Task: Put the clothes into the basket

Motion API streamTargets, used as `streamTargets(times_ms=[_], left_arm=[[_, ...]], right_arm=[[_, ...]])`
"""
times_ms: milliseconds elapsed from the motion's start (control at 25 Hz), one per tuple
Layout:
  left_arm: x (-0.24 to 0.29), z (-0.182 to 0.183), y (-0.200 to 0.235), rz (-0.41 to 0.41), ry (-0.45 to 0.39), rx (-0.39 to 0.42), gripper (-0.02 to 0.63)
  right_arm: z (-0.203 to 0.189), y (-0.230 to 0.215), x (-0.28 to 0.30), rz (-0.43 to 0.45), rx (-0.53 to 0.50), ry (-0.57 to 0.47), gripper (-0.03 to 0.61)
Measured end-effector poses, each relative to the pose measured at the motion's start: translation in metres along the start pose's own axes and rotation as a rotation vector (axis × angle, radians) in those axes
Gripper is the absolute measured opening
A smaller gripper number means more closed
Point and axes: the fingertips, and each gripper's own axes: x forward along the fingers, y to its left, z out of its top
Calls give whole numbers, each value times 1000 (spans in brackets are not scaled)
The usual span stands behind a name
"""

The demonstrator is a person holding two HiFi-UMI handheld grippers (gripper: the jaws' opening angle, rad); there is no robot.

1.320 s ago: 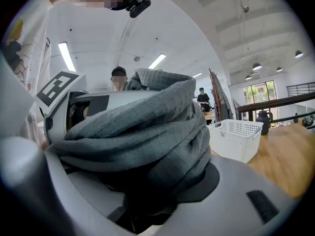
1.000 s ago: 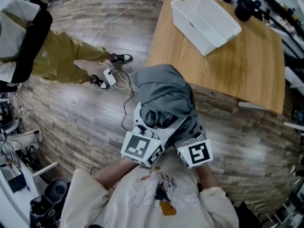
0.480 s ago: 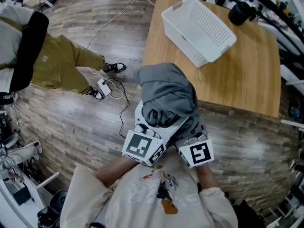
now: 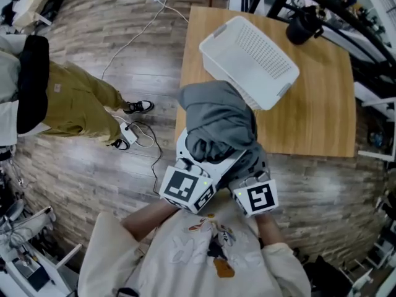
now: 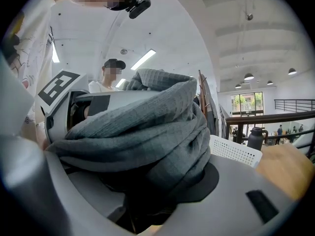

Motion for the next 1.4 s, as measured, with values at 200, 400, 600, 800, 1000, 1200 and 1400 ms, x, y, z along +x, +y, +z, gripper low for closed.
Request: streamTargets(times_ms=[200,400,600,800,1000,1200,1400], left_arm=[[23,10,13,-49,22,0,520],[41,10,20,-84,37,-5,520],[57,12,14,-110,44,7,520],[75,10,16,-102,53,9,520],[92,15,17,-98,53,0,520],[111,14,15,-90,61,-7,520],[130,23,26,-83,50,-22,520]], right_arm=[[7,-16,21,-47,16,-1,215],[8,-31,32,-83,17,-1,213],[12,-46,32,-110,31,-16,212],[11,-63,38,-101,36,-12,207],[16,-78,45,-100,39,-4,207],[17,-97,47,-94,46,7,207],[25,-112,64,-74,15,19,207]])
